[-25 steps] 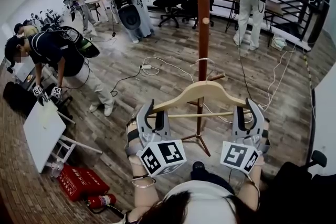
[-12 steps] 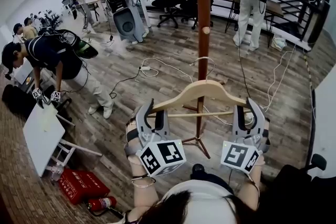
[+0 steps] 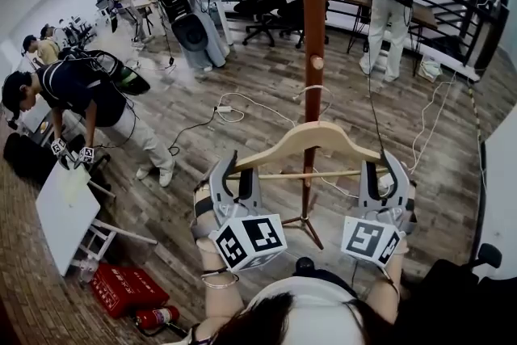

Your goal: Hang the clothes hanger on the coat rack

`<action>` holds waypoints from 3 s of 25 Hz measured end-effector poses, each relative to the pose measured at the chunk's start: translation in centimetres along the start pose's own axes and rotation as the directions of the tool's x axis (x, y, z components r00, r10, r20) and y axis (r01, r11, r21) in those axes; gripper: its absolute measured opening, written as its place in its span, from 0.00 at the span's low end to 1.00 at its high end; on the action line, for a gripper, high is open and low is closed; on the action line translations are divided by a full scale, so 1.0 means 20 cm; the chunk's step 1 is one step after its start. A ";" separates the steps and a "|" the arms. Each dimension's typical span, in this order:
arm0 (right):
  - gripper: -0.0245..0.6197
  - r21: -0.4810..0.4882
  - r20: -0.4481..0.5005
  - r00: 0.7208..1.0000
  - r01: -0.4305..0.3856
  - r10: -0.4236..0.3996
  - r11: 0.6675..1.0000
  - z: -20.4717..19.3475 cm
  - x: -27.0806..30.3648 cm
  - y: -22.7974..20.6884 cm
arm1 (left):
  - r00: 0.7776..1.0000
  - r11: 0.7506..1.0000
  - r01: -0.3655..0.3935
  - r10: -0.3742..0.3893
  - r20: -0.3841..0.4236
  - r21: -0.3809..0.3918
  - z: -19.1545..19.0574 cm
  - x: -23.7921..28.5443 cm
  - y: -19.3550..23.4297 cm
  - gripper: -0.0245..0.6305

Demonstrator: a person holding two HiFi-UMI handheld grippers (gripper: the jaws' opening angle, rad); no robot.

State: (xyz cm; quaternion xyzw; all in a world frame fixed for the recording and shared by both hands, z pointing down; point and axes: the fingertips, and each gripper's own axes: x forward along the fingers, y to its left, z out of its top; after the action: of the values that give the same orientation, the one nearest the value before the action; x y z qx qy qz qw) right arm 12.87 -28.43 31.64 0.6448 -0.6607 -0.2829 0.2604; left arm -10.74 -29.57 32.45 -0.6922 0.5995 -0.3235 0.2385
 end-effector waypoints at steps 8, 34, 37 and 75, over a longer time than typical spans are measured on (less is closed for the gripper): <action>0.25 0.002 0.004 1.000 0.001 -0.001 1.000 0.01 0.08 -0.02 | 1.000 1.000 0.001 -0.001 0.004 0.001 0.03 0.08 0.03 0.24; 0.25 0.020 -0.006 1.000 -0.023 0.024 1.000 -0.04 0.30 -0.03 | 0.999 1.000 0.030 -0.030 -0.025 -0.004 0.05 0.29 0.02 0.24; 0.25 0.021 -0.020 0.999 -0.029 0.030 0.999 -0.07 0.32 -0.02 | 0.999 0.999 0.039 -0.039 -0.032 -0.006 0.04 0.31 0.00 0.24; 0.25 0.090 -0.023 0.994 -0.104 0.107 0.990 -0.18 0.46 0.08 | 0.998 0.998 0.050 -0.051 -0.022 -0.031 -0.02 0.45 -0.08 0.26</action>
State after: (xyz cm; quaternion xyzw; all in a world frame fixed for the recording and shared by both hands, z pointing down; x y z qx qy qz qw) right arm 14.03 -37.76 35.20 0.6238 -0.7020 -0.2300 0.2553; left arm -9.34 -38.05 35.24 -0.7071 0.5893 -0.3280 0.2127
